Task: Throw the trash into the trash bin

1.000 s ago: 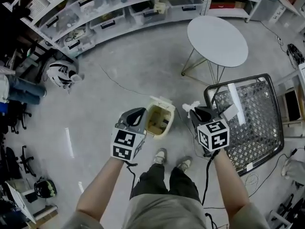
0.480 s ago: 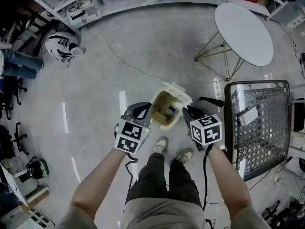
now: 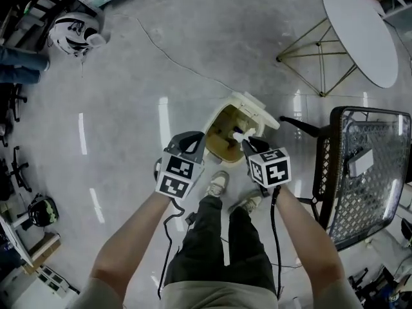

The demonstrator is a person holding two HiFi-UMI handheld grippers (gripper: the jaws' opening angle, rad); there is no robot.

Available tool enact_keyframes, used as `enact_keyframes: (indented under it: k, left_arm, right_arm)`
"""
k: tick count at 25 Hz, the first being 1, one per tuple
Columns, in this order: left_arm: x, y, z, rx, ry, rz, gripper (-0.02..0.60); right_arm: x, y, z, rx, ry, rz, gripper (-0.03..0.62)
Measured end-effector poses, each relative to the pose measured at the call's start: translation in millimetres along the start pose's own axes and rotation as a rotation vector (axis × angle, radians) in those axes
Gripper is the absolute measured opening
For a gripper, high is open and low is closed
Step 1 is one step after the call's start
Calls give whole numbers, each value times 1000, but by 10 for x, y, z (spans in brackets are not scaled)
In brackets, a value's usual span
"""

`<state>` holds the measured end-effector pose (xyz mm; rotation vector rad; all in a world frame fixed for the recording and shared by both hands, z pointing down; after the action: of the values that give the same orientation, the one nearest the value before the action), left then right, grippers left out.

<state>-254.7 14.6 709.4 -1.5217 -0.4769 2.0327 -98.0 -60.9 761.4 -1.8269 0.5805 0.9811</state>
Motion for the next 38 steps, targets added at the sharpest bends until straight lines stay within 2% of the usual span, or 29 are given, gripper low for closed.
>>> enact_keyframes:
  k: [5, 9, 14, 17, 20, 25, 29, 32, 35, 38]
  left_arm:
    - [-258, -337, 202, 53, 18, 50, 2]
    - [-345, -470, 260, 93, 19, 62, 2]
    - [-392, -587, 231, 77, 3, 78, 2]
    - [-386, -630, 235, 66, 2, 87, 2]
    - [-364, -623, 223, 61, 0, 80, 2]
    - [-254, -565, 176, 47, -3, 65, 2]
    - [-64, -423, 116, 31, -3, 43, 2]
    - [105, -260, 45, 8, -10, 19, 2]
    - [288, -40, -57, -21, -21, -3, 2]
    - [514, 211, -201, -45, -41, -22, 2]
  right_arm:
    - [-400, -245, -15, -21, 7, 59, 61]
    - [-578, -412, -28, -23, -1, 82, 63]
    - [-695, -493, -106, -45, -30, 47, 72]
    - [-763, -535, -137, -46, -42, 54, 138]
    - [-750, -558, -158, -62, -51, 57, 160]
    - [-564, -535, -127, -78, -57, 48, 156]
    - [-284, -370, -105, -67, -75, 25, 146]
    - [1, -168, -98, -43, -100, -10, 133]
    - [359, 60, -81, -23, -119, -53, 75]
    - [770, 273, -11, 0, -132, -107, 67]
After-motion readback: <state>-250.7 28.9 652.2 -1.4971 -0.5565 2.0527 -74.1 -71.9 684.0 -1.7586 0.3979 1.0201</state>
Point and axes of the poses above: the fingertips, and each gripper's own axes: x backward along the fingers, z to its left, y out of its top, the point moved 5 cm from there along x, backward along the fingers, and after that the axes turned 13 degrees about x, right-handed, at the moved point
